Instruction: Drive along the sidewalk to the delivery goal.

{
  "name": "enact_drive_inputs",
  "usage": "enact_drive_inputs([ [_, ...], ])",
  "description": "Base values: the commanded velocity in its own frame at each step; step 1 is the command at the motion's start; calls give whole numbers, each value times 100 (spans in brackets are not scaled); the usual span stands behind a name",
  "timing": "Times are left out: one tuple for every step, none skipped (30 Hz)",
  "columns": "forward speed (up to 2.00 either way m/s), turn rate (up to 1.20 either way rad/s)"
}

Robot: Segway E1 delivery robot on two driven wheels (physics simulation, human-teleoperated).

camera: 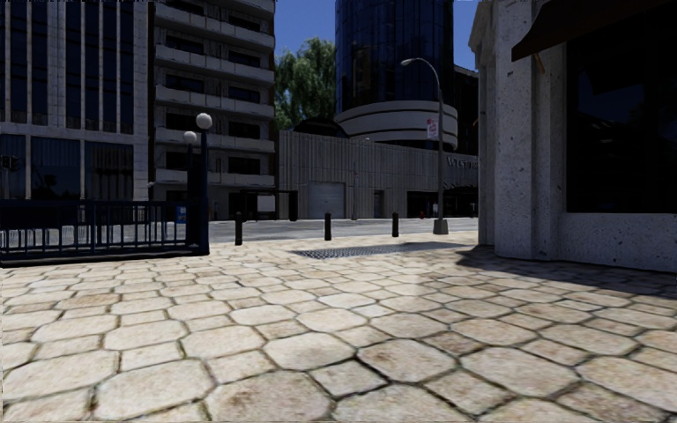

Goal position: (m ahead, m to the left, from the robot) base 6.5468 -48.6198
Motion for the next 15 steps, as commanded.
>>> enact_drive_inputs([
  [198, -40],
  [198, -40],
  [198, -40],
  [198, -40],
  [198, -40],
  [198, -40],
  [198, -40],
  [198, -40],
  [198, -40],
  [198, -40],
  [198, -40],
  [198, -40],
  [198, -40],
  [198, -40],
  [198, -40],
])
